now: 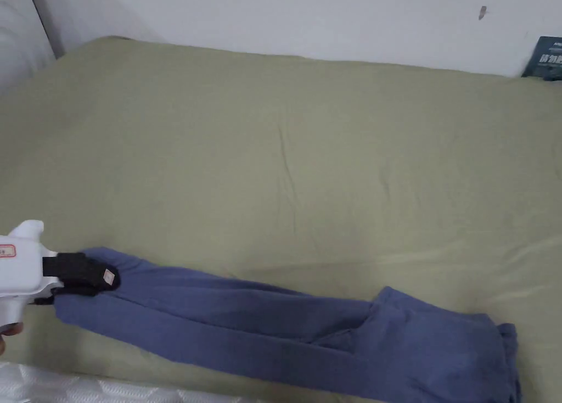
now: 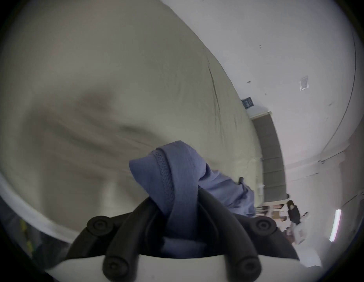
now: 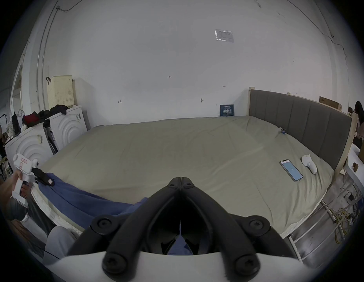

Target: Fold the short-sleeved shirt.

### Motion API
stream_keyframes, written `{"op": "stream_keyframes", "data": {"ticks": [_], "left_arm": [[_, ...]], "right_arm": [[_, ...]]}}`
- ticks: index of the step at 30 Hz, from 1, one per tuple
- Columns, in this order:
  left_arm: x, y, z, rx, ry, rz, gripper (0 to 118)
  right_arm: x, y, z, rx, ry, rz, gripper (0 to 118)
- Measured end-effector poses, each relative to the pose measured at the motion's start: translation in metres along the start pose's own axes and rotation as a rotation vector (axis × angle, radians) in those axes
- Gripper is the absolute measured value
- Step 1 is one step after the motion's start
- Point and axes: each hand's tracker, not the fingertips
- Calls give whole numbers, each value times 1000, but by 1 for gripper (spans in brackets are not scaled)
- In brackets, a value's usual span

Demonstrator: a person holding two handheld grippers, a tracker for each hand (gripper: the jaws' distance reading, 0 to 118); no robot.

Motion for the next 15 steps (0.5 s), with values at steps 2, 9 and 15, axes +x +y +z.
{"op": "stream_keyframes", "data": {"ticks": [2,9,15], "left_arm": [[21,-7,4,-23,29,-60,5],[139,-32,1,-8,140,-276,5],[227,-73,-61,-70,285,-488,5]], "right_arm": [[0,-2,0,9,-5,0,1],[8,-10,6,7,-10,-2,1],[17,-19,15,-2,-4,-27,1]]}}
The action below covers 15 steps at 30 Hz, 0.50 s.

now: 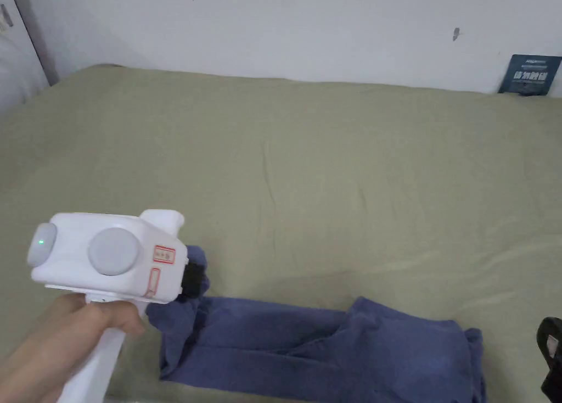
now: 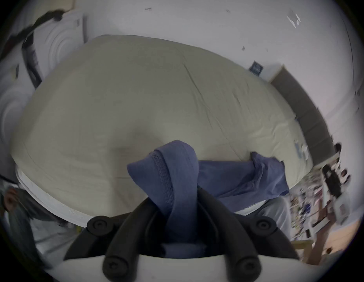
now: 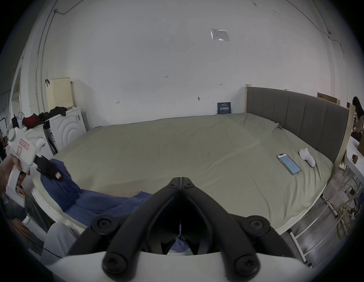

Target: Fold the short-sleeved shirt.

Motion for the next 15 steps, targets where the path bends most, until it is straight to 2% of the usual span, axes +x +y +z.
{"op": "stream_keyframes", "data": {"ticks": [5,6,7,8,10,12,15], "left_arm": [[66,-8,-65,-103,28,-111,9],[82,-13,-76,-121,21,-142,39],[90,-16,-87,-129,6,-143,39],[95,-19,-98,-135,-17,-144,54],[104,-21,-115,-184,-21,-137,118],[98,-22,-89,-138,-61,-88,107],[77,-7,-63,-95,-150,-3,107]], "right_arm": [[13,-5,5,-7,-13,-25,1],[17,-6,6,-10,-17,-30,1],[19,-7,5,-13,-23,-35,1],[22,-8,5,-18,-27,-42,1],[28,-9,7,-23,-38,-55,1],[31,-9,9,-23,-43,-68,1],[37,-9,8,-30,-42,-83,1]]}}
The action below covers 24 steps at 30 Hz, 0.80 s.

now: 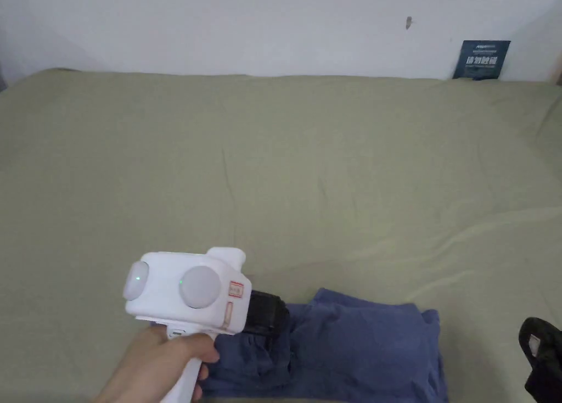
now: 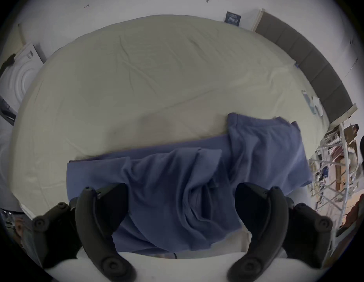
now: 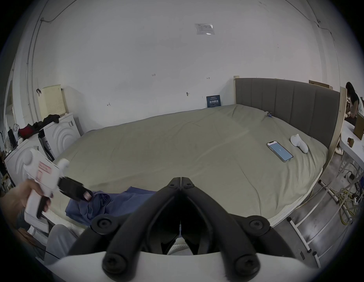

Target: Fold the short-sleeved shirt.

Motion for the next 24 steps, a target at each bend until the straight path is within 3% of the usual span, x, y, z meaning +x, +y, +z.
{"op": "stream_keyframes", "data": {"ticks": [2,3,4,5,10,13,16,20,24], "left_arm": [[-21,2,25,58,-28,38,100],[-37,0,35,96,-26,67,75],[-47,-1,39,119,-36,81,33],[-58,-3,33,80,-33,76,0],[-72,-21,-19,-6,-181,186,0],[-50,-25,-67,-56,-222,166,0],[-30,-29,-91,-54,-397,199,0],[-35,-25,-95,-39,-372,191,0],[-51,-20,-58,-27,-336,152,0]], "right_arm": [[2,0,-3,-2,5,-8,1],[2,0,-4,-5,7,-12,1],[0,-1,-5,-8,12,-14,1],[-1,-2,-6,-10,17,-18,1],[-7,-3,-11,-31,36,-19,1],[-10,-2,-10,-41,41,-9,1],[-12,-1,-9,-50,34,10,1],[-12,-1,-12,-66,25,18,1],[-16,-1,-13,-67,30,17,1]]}}
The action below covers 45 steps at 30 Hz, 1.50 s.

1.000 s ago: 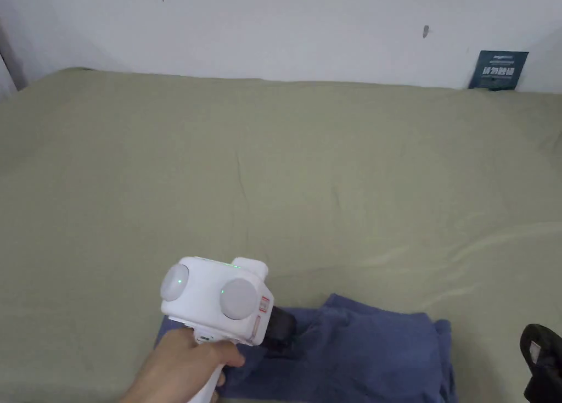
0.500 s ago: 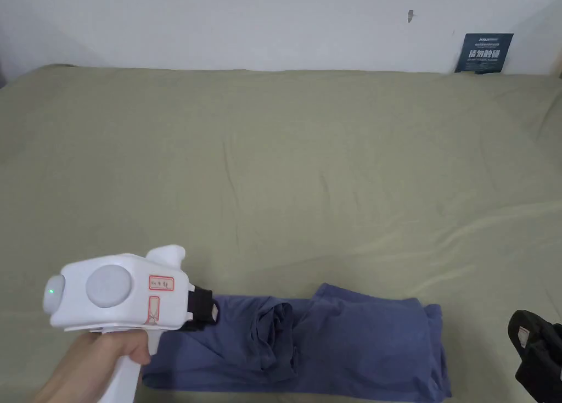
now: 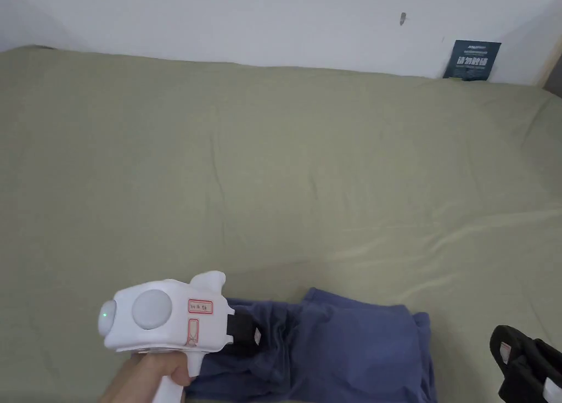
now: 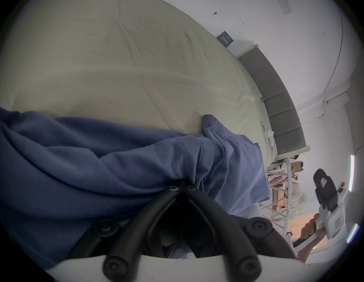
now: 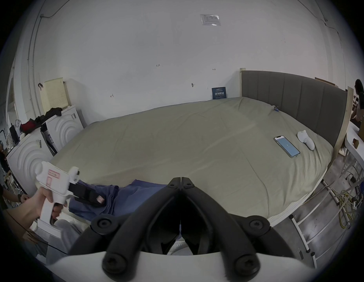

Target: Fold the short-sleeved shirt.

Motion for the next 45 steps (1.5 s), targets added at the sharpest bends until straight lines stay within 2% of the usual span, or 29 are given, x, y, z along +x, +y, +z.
{"op": "stream_keyframes", "data": {"ticks": [5,7,10,12,13,14,15,16,18,23,25,26,27,28,29,30,31,32,34,37,39,45], "left_arm": [[-33,1,108,168,13,11,0],[-49,-5,136,201,114,32,0],[-82,-13,149,199,199,81,0],[-97,-17,145,186,141,96,0],[-102,-18,141,174,80,101,8],[-103,-20,137,173,68,114,34],[-107,-18,130,166,31,123,98],[-109,-16,120,134,-22,126,118],[-112,-10,105,153,-119,182,116],[-124,3,62,76,-184,197,115],[-123,7,54,115,-283,169,110],[-124,9,47,101,-353,191,95],[-127,6,42,68,-380,225,38],[-128,4,37,65,-360,254,20],[-127,1,28,40,-253,238,8],[-127,-3,22,7,-236,257,10],[-130,-7,27,7,-373,357,10],[-129,-6,36,63,-370,343,10],[-123,-1,54,99,-219,203,10],[-130,2,89,134,-229,211,9],[-128,3,120,204,-178,202,9],[-114,5,207,262,144,167,9]], "right_arm": [[-9,3,-4,2,29,4,1],[-13,4,-5,6,38,11,1],[-22,4,-5,19,44,21,1],[-26,6,-5,16,49,22,1],[-29,6,-5,18,49,21,1],[-30,7,-5,16,47,23,1],[-31,7,-5,11,52,29,1],[-34,7,-5,10,50,38,1],[-36,8,-5,4,47,51,1],[-37,10,-3,-3,33,65,1],[-38,10,-3,-6,28,71,1],[-38,10,-3,-8,26,73,1],[-37,10,-3,-8,21,74,1],[-38,10,-3,-8,22,73,1],[-38,10,-4,-8,24,70,1],[-37,10,-4,-8,23,68,1],[-37,10,-4,-8,24,66,1],[-37,10,-3,-9,26,67,1],[-36,10,-2,-7,27,67,1],[-33,13,-3,1,35,69,1],[-29,15,-4,13,43,61,1],[-27,17,-7,33,75,55,1]]}}
